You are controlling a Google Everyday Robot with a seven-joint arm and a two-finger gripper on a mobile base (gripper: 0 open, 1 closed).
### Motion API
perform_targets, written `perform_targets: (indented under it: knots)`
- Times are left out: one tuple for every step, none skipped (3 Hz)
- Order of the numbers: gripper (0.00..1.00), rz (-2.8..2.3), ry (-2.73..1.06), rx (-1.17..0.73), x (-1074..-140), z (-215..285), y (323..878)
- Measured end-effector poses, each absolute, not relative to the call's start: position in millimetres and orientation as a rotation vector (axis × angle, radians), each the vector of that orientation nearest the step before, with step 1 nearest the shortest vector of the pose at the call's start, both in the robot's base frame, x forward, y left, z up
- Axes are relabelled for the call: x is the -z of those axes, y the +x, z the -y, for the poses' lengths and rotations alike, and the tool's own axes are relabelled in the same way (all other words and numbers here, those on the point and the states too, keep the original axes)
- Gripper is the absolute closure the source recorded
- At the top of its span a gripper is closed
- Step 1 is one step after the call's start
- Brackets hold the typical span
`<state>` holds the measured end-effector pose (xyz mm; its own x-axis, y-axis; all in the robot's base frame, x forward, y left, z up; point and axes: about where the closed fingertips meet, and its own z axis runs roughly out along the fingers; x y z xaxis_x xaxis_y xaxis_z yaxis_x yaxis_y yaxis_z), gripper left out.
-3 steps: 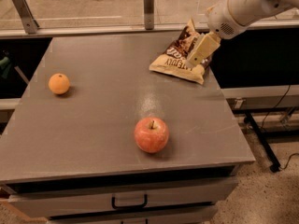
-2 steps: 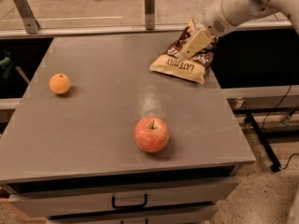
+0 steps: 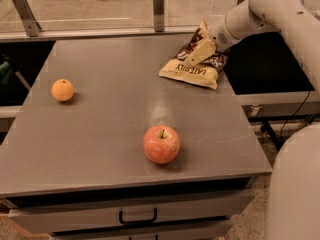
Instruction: Move brown chip bag near orange
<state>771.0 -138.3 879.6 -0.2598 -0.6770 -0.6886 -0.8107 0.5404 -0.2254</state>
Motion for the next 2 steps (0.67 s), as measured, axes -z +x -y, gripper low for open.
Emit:
perform_targets:
  knots:
    - [0.41,-2.022,-1.185,-0.236,-868.6,139.7,777.7]
    - [0.65,-2.010,-1.185,-0.239,-870.9,138.9,777.1]
